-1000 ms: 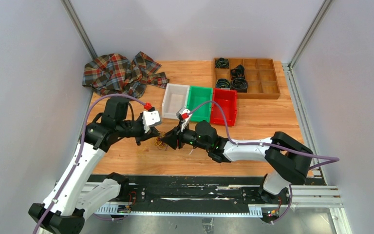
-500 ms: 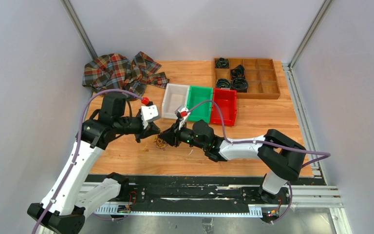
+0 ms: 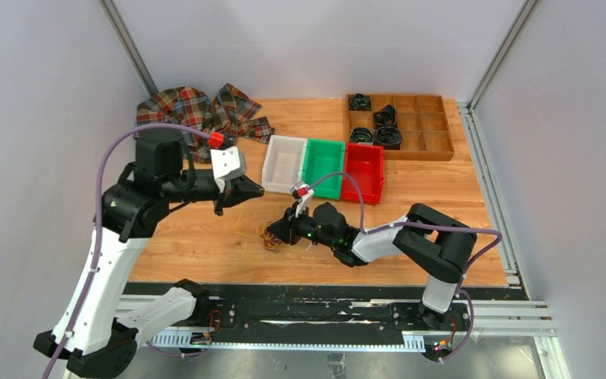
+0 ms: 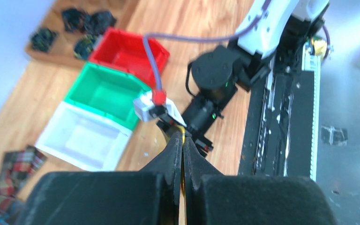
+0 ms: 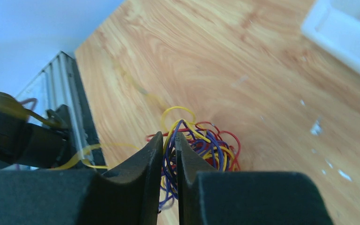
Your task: Untangle the cables
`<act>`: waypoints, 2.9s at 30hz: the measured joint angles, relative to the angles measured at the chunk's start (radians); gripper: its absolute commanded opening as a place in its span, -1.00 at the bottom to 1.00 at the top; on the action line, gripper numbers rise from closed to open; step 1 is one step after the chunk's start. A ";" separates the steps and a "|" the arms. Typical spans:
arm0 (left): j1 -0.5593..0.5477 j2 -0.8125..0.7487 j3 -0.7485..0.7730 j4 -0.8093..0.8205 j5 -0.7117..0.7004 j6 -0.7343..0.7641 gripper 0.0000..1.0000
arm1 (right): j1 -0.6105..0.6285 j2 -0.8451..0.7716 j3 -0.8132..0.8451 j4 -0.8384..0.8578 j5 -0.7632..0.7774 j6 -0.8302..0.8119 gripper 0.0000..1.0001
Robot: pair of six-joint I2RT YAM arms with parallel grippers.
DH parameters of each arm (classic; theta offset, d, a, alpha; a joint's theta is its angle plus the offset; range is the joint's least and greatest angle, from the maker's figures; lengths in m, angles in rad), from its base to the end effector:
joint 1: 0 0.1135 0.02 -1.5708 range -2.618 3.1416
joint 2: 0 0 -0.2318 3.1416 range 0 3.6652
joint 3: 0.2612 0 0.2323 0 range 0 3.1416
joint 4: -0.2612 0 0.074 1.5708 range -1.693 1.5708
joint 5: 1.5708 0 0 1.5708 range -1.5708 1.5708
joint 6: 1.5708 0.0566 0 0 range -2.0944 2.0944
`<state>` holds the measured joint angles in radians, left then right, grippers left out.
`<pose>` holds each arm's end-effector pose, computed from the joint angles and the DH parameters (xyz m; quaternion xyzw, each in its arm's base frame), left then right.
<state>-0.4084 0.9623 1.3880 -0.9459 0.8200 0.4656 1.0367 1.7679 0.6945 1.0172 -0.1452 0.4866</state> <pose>0.1348 -0.1034 0.3950 0.5169 0.6343 -0.3316 0.4696 0.1737 0.3097 0.1649 -0.2448 0.6840 0.5110 0.4595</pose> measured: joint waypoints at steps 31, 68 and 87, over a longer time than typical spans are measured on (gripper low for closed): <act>-0.002 0.017 0.270 0.023 -0.092 0.033 -0.99 | -0.016 -0.749 0.001 -0.466 0.197 -0.234 0.50; -0.002 -0.037 0.143 0.023 -0.098 0.020 -0.99 | 0.121 -0.459 0.333 -0.537 -0.255 -0.380 0.63; -0.002 -0.035 0.155 0.066 -0.138 -0.055 -0.99 | 0.296 -0.276 0.407 -0.334 0.227 -0.514 0.55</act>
<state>-0.4103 0.9272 1.5429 -0.8803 0.6815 0.4103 1.3331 1.4921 1.1011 0.6834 0.0822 -0.0277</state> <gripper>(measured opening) 0.014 0.814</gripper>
